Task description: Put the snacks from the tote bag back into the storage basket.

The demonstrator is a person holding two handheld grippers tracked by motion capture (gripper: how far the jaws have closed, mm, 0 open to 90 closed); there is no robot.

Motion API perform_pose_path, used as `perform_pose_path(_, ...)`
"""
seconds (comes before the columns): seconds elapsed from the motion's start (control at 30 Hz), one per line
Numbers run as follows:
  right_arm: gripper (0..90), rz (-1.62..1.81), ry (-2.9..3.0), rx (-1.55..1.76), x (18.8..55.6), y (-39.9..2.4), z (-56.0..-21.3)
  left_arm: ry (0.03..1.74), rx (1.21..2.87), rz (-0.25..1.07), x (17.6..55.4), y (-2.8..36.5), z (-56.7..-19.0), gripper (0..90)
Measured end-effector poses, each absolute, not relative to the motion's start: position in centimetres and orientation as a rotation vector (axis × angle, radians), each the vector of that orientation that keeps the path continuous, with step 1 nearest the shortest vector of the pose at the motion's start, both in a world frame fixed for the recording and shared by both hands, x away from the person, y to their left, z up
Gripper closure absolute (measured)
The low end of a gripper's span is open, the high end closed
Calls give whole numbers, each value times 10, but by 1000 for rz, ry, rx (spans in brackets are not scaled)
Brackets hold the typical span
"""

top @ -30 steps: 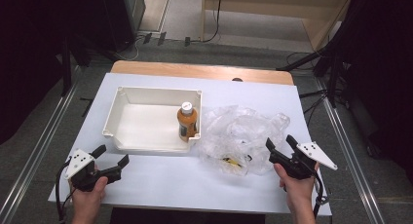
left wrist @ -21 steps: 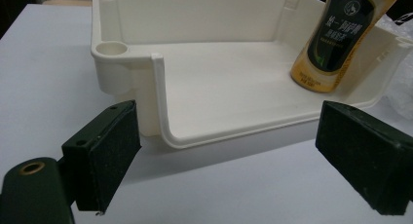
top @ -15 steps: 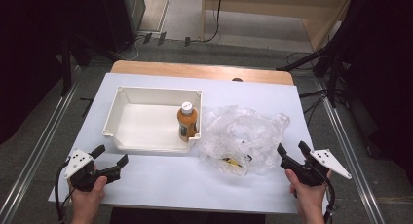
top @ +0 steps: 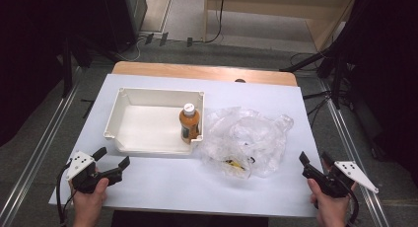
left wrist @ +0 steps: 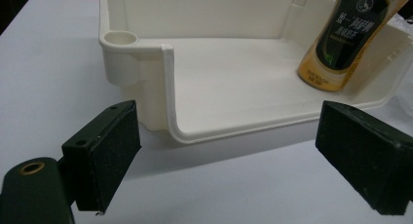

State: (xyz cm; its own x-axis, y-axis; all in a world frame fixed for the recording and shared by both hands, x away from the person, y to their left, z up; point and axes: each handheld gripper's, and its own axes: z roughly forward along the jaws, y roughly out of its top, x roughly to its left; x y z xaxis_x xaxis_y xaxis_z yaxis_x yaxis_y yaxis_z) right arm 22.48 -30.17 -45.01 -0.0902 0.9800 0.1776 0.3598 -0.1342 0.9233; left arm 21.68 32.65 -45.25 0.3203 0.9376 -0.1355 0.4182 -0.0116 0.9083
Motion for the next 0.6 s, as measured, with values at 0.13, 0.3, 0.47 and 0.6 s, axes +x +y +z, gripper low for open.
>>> perform_pose_path(0.13,219,1215,1469,1561,219,-315,-454,1264,1602,662,217,327,-453,94)
perform_pose_path(0.3,221,1208,1431,1615,215,-331,-462,1267,1604,666,217,326,-454,94)
perform_pose_path(0.47,225,1193,1425,1652,217,-335,-472,1273,1602,673,218,325,-454,94)
perform_pose_path(0.6,227,1194,1420,1674,218,-335,-475,1270,1606,673,217,325,-454,94)
